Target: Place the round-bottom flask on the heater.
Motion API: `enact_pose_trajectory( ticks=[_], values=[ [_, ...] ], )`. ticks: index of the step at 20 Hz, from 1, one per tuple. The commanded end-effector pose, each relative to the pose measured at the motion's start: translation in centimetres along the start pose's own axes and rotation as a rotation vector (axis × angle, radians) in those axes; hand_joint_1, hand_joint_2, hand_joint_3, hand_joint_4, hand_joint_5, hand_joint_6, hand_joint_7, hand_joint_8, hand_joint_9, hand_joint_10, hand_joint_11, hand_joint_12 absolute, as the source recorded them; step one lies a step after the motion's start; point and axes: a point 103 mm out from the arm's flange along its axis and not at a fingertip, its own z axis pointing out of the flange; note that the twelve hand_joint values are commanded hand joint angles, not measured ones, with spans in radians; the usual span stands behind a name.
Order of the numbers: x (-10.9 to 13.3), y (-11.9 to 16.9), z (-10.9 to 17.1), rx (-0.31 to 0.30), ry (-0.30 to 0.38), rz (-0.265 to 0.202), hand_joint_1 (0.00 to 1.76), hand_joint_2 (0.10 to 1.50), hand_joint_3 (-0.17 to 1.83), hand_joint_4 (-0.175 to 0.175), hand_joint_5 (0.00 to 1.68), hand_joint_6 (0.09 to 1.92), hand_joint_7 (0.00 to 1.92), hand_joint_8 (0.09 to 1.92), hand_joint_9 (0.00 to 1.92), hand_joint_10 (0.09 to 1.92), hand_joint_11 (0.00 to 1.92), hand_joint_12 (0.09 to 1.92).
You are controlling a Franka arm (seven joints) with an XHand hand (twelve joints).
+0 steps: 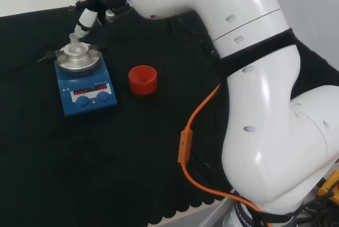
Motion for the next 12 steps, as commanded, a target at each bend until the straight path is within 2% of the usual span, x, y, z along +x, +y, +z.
enact_pose_trajectory(
  ticks=[1, 12],
  values=[
    [-2.43, -1.35, -0.6, -0.028, 0.029, 0.047, 0.51, 0.41, 0.79, -0.062, 0.06, 0.09, 0.32, 0.93, 0.82, 0.88, 1.01, 1.27],
    [-2.72, -1.69, -0.65, -0.041, 0.049, 0.05, 0.52, 0.42, 0.79, -0.065, 0.07, 0.09, 0.32, 0.92, 0.84, 0.87, 1.01, 1.27]
  ],
)
